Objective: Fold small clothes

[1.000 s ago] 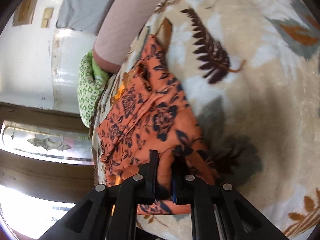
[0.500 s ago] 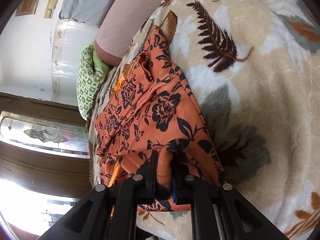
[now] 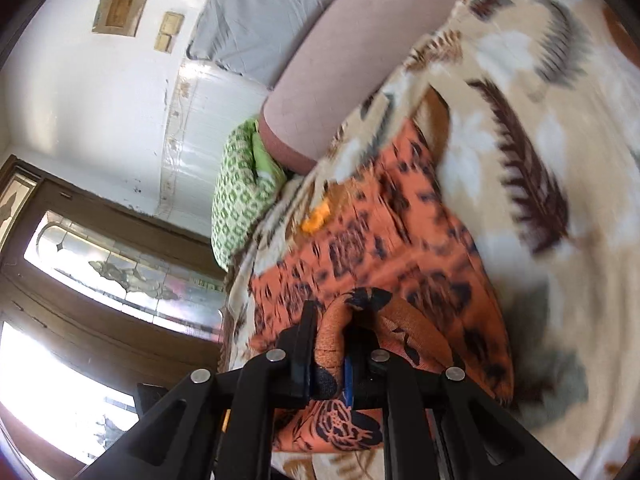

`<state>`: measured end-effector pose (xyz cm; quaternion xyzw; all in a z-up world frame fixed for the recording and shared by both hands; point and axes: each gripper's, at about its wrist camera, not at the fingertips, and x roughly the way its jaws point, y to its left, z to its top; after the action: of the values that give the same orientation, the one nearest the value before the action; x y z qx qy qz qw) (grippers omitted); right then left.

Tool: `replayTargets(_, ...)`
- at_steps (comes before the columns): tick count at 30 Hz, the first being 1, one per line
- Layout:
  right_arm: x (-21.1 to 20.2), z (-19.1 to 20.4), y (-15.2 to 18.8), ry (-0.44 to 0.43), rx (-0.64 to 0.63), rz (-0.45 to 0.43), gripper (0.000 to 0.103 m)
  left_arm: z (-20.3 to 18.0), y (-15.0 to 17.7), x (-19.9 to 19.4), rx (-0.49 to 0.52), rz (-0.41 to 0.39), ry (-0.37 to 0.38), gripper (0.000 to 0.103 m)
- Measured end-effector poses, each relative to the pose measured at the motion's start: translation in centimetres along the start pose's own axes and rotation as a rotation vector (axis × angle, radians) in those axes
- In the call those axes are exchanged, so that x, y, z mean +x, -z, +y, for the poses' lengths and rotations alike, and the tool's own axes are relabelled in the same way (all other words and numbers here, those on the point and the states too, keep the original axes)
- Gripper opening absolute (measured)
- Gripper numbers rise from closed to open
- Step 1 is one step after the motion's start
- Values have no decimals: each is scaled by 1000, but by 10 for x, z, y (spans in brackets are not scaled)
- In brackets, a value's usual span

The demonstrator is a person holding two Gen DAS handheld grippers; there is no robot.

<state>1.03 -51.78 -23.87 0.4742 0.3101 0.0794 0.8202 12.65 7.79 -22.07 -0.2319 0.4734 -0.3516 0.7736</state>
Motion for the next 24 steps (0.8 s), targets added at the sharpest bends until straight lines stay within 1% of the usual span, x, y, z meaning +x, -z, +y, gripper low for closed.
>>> replayTargets(2, 8, 5, -25, -7, 3, -28, 11, 4, -31, 9, -10, -23, -3, 6)
replayTargets(4, 17, 7, -50, -13, 10, -63, 11, 10, -62, 26, -34, -50, -24, 6)
replayTargets(5, 24, 7, -68, -25, 19, -92, 11, 15, -75, 32, -47, -58, -25, 6)
replayTargets(6, 29, 7, -78, -32, 25, -109, 11, 23, -93, 41, -66, -67, -30, 6)
replayTargets(7, 39, 6, -96, -43, 37, -140, 11, 30, -106, 50, -79, -74, -42, 6)
replayTargets(8, 47, 5, -106, -48, 48, -157, 11, 39, -124, 66, -96, -75, -59, 6)
replayTargets(9, 55, 1, -117, -46, 66, -172, 13, 46, -134, 76, -108, -76, -70, 6)
replayTargets(10, 66, -4, -127, -35, 97, -188, 14, 58, -146, 91, -142, -89, -102, 8)
replayTargets(11, 79, -14, -136, -21, 132, -196, 16, 65, -150, 98, -166, -100, -117, 8)
replayTargets(12, 87, -23, -140, -7, 158, -195, 30, 74, -151, 106, -196, -136, -121, 9)
replayTargets(13, 95, -34, -143, 31, 195, -183, 60, 77, -149, 109, -203, -163, -120, 18)
replayTargets(14, 103, -50, -142, 98, 241, -150, 75, 79, -143, 111, -201, -210, -135, 32)
replayTargets(15, 102, -58, -142, 118, 263, -143, 80, 77, -137, 109, -193, -243, -157, 37)
replayTargets(16, 98, -68, -139, 120, 289, -161, 80, 73, -128, 103, -175, -302, -188, 39)
replayTargets(17, 93, -72, -138, 121, 294, -171, 80, 68, -117, 96, -158, -360, -202, 43)
replayTargets(18, 88, -73, -137, 130, 288, -186, 80, 63, -108, 91, -149, -402, -212, 47)
replayTargets(19, 80, -70, -137, 136, 266, -212, 80, 54, -100, 87, -143, -426, -246, 60)
replayTargets(20, 72, -61, -134, 129, 222, -241, 80, 45, -95, 85, -130, -413, -292, 63)
replayTargets(21, 69, -52, -130, 122, 185, -245, 80, 34, -88, 82, -103, -385, -333, 63)
replayTargets(22, 69, -44, -128, 118, 155, -236, 80, 28, -81, 77, -95, -390, -339, 63)
replayTargets(23, 76, -26, -122, 116, 91, -199, 80, 23, -70, 72, -95, -414, -349, 64)
replayTargets(24, 85, -11, -116, 116, 38, -164, 80, 18, -58, 67, -96, -435, -377, 65)
